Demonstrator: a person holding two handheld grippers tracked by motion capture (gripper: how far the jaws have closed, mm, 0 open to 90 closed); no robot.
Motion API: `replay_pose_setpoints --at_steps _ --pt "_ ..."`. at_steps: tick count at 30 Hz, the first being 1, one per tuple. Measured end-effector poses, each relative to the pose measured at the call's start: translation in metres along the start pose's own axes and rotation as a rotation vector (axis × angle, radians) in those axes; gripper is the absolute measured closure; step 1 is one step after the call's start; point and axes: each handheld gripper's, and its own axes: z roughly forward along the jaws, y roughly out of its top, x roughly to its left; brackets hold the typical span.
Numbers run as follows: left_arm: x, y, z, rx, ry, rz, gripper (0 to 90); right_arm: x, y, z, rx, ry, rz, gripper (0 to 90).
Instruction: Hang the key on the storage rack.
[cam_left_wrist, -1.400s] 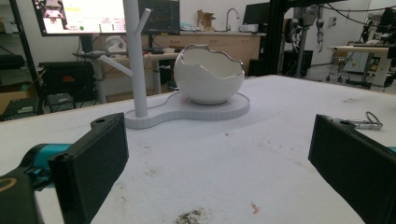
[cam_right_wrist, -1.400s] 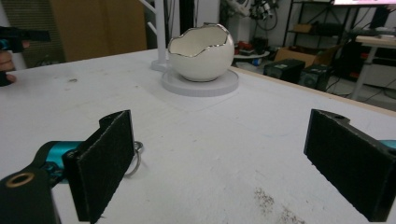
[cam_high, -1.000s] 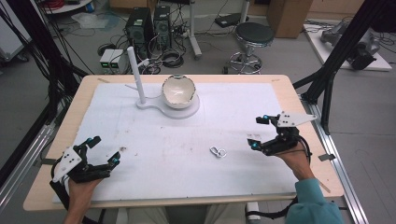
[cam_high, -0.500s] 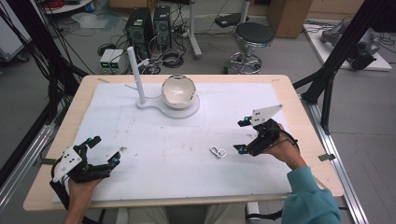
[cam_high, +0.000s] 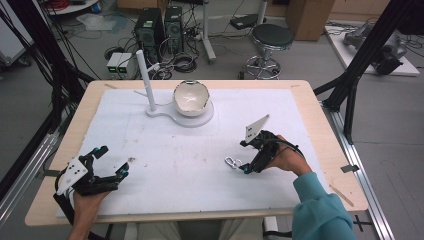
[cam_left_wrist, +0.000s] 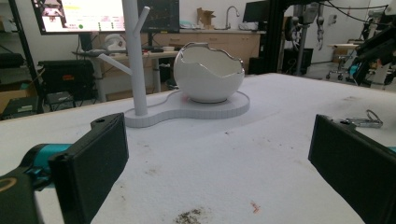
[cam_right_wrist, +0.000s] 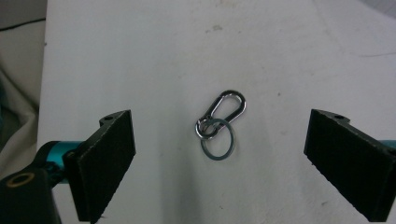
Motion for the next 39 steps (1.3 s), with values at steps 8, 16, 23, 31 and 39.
replay_pose_setpoints --at_steps 8,16,23,31,39 --pt "0.0 0.0 0.0 0.001 0.0 0.0 5.4 -0.006 -0.001 0.011 0.058 0.04 -0.001 8.2" --pt "0.0 0.0 0.0 0.0 -0.001 -0.001 5.4 -0.009 -0.002 0.02 0.115 0.081 0.013 18.9" --pt "0.0 0.0 0.0 0.0 -0.002 -0.002 5.4 -0.012 -0.002 0.023 0.148 0.1 0.034 32.4" --pt "0.0 0.0 0.0 0.001 -0.004 -0.001 5.4 -0.015 -0.002 0.025 0.145 0.103 0.051 51.0" --pt "0.0 0.0 0.0 0.001 -0.004 -0.001 5.4 -0.016 -0.001 0.025 0.156 0.114 0.064 64.0"
